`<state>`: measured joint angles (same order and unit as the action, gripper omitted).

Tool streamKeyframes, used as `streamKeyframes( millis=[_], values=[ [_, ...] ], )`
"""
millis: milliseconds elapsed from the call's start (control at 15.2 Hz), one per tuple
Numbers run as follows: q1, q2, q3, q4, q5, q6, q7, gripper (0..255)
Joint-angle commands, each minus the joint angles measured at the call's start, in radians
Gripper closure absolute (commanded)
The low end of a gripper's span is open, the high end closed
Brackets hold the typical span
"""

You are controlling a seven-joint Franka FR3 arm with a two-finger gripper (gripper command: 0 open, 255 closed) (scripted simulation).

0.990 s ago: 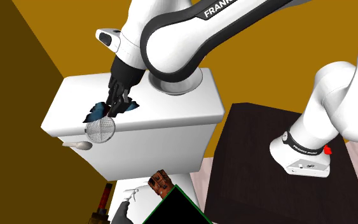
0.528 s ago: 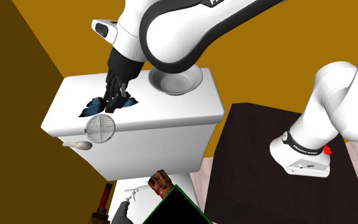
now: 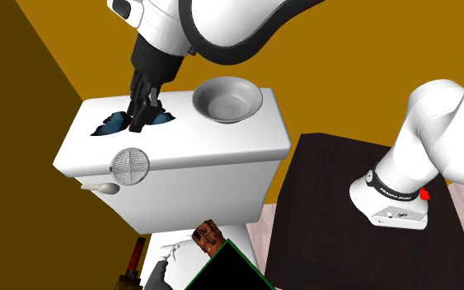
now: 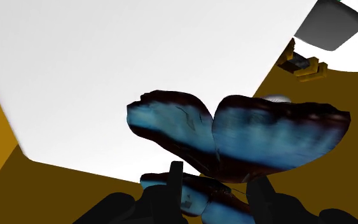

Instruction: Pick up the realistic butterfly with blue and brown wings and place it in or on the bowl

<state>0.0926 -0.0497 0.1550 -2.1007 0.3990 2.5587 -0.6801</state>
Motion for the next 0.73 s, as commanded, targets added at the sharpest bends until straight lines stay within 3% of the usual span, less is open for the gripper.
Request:
streamKeyframes(
  millis=[0, 594, 660],
  values=[
    [-0.002, -0.009, -0.001, 0.016, -0.011, -0.025, 0.013, 255],
    [-0.010, -0.037, -0.005, 0.101, -0.049, -0.134, 0.060, 255],
    [-0.015, -0.071, -0.014, 0.066, -0.033, -0.138, 0.037, 255]
  ],
)
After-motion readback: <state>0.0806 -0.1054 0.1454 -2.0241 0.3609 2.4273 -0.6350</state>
